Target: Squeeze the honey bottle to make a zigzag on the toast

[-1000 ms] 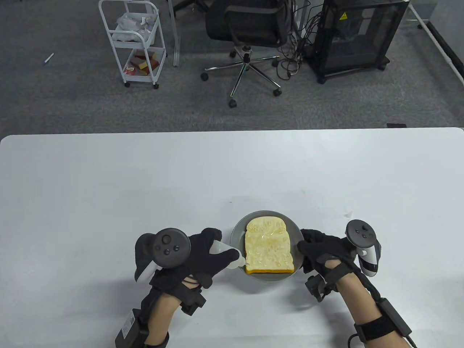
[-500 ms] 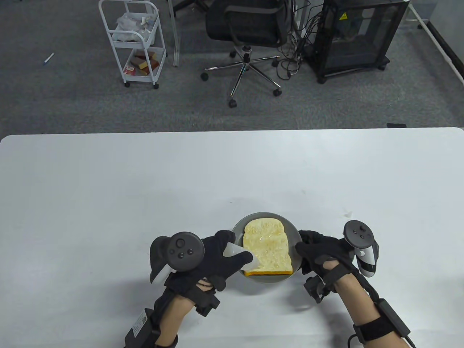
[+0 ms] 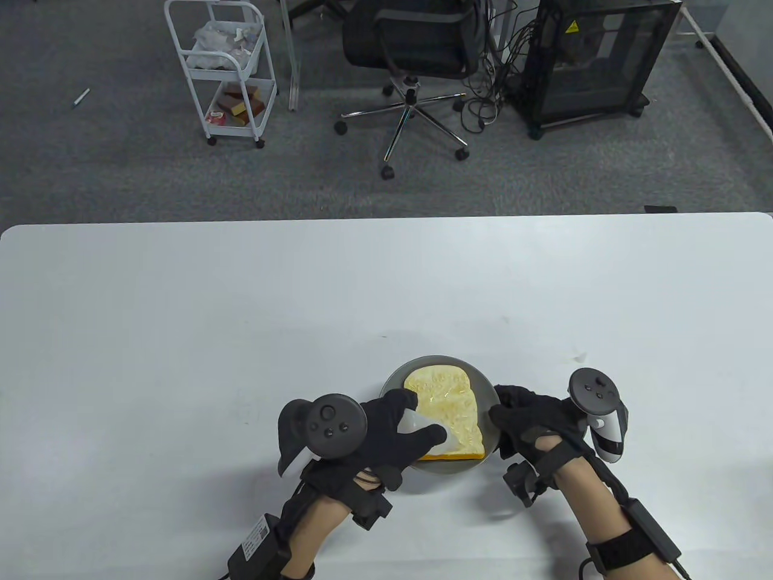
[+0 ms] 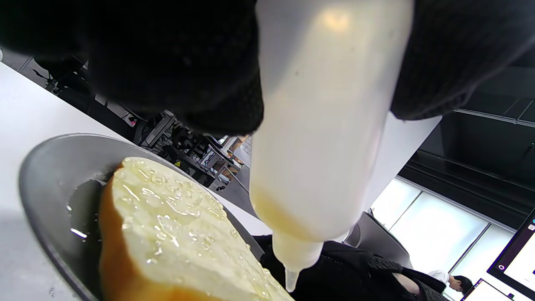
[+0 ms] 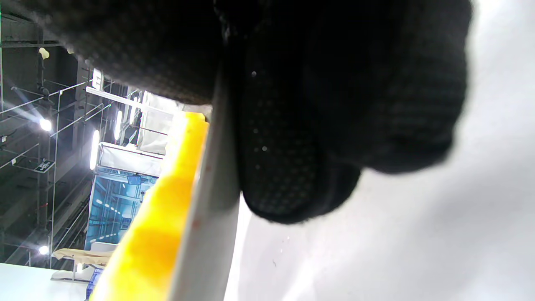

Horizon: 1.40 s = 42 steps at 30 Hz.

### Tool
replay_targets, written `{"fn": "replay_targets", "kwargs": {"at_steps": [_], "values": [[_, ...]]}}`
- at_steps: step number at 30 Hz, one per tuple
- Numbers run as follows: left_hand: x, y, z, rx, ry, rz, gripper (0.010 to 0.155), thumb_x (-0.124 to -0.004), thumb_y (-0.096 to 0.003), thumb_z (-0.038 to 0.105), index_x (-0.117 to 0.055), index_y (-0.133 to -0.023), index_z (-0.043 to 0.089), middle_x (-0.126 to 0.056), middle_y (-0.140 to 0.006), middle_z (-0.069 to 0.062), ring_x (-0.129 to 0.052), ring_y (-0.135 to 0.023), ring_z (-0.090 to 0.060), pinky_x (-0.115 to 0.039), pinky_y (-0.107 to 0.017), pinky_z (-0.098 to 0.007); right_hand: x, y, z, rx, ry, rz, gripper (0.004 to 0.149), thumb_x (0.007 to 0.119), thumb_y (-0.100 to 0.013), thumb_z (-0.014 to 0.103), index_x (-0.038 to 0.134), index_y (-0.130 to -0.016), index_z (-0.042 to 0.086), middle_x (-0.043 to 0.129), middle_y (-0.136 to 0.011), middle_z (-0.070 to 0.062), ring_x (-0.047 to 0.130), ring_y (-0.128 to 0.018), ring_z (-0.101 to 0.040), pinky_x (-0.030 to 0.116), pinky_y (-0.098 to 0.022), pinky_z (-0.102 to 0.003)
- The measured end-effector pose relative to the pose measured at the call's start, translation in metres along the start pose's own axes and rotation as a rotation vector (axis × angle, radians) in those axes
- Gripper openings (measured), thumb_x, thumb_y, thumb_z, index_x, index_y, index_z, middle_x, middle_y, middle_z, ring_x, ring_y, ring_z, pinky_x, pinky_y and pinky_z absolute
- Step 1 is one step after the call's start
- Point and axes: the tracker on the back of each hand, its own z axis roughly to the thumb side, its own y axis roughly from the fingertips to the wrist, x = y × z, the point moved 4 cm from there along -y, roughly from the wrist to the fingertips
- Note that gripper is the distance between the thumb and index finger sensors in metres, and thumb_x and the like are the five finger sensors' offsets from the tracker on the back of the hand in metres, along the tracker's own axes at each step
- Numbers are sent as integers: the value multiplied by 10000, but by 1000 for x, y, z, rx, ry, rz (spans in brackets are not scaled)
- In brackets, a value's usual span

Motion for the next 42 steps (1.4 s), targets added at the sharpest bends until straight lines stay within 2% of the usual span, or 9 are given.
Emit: {"fn": "replay_targets", "kwargs": {"at_steps": [11, 16, 21, 23, 28, 33, 42], "values": [[-3, -5, 4, -5, 58, 3, 735, -887, -491, 700, -768, -902, 103, -1017, -578, -180, -1022, -209, -193, -873, -260, -448, 4, -1, -1, 5, 2, -3, 568, 876, -460, 228, 732, -913, -84, 1023, -625, -191, 1145, -314, -266, 1002, -160, -283], [15, -1, -5, 3, 130, 95, 740, -885, -491, 695, -749, -922, 108, -1013, -626, -188, -1036, -250, -202, -873, -274, -450, 2, -3, 0, 6, -16, -19, 568, 872, -464, 227, 726, -918, -81, 1019, -632, -191, 1143, -322, -270, 1001, -167, -286], [43, 12, -30, 41, 271, 206, 745, -893, -493, 666, -717, -940, 97, -985, -685, -218, -1042, -308, -227, -864, -296, -467, -8, -8, 5, 25, -44, -59, 565, 858, -474, 218, 709, -934, -74, 1006, -659, -196, 1135, -351, -285, 998, -187, -299], [52, 19, -43, 54, 292, 219, 746, -888, -493, 674, -713, -943, 104, -986, -690, -209, -1047, -312, -213, -870, -297, -459, -12, -13, 10, 48, -30, -76, 560, 854, -477, 214, 707, -940, -63, 1004, -668, -195, 1133, -361, -291, 997, -194, -307], [68, 36, -87, 69, 507, 315, 745, -890, -495, 664, -700, -950, 105, -972, -710, -215, -1044, -336, -223, -864, -310, -466, -15, -41, 18, 106, 20, -119, 547, 851, -483, 211, 715, -949, -42, 1006, -680, -196, 1131, -377, -303, 999, -204, -316], [62, 41, -125, 121, 692, 303, 748, -889, -501, 661, -697, -952, 95, -967, -711, -221, -1039, -335, -232, -858, -308, -471, -8, -74, 15, 186, 30, -142, 527, 855, -480, 210, 744, -938, -26, 1016, -681, -193, 1132, -386, -307, 1000, -211, -324], [61, 42, -145, 160, 760, 312, 746, -877, -505, 670, -702, -946, 93, -974, -696, -214, -1038, -317, -220, -862, -298, -462, 6, -113, 12, 285, 120, -199, 505, 854, -474, 216, 778, -925, 2, 1027, -683, -184, 1135, -396, -308, 1002, -222, -327]]}}
